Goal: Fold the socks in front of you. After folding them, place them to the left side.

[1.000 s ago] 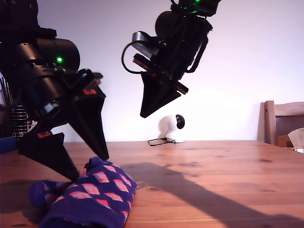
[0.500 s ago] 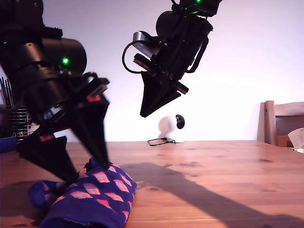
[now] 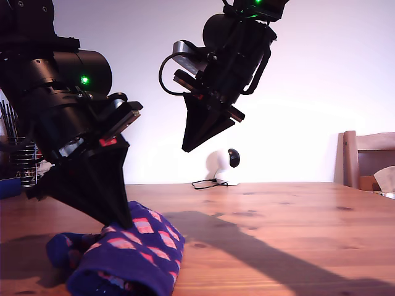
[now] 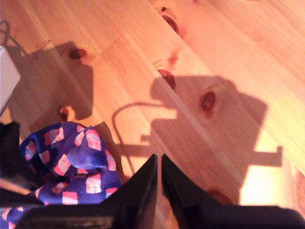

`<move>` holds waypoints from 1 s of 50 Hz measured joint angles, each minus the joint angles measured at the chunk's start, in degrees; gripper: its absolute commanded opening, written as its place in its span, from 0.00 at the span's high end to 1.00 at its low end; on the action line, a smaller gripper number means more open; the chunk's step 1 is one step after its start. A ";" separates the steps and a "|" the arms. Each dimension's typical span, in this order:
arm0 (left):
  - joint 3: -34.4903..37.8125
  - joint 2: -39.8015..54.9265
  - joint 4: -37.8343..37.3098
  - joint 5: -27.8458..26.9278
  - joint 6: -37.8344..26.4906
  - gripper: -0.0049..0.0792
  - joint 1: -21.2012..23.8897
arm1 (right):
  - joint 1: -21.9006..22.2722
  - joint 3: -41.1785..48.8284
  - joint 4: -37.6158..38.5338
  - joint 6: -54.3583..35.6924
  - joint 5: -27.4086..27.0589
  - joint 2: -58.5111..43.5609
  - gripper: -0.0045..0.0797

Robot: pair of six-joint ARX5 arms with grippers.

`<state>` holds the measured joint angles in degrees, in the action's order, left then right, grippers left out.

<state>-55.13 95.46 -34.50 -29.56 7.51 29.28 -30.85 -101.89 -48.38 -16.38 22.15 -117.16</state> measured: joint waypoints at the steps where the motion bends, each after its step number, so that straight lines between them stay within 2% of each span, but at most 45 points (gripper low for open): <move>1: 0.00 0.02 0.02 0.00 -0.09 0.97 0.00 | 0.00 0.00 0.07 0.00 0.00 0.00 0.96; 16: -0.42 0.02 -0.37 0.07 -0.20 0.97 0.00 | 0.00 0.00 0.46 0.00 0.00 0.00 0.96; 30: -6.45 0.02 -5.49 0.20 -2.91 0.97 -0.20 | 0.00 0.00 0.77 0.00 0.00 0.00 0.96; 50: -7.32 0.00 -12.92 1.60 -7.63 0.97 -4.90 | 0.00 0.00 1.16 0.00 0.00 0.00 0.96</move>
<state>-62.46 95.46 -47.42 -27.97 -0.12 24.38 -30.85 -101.89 -47.22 -16.38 22.15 -117.16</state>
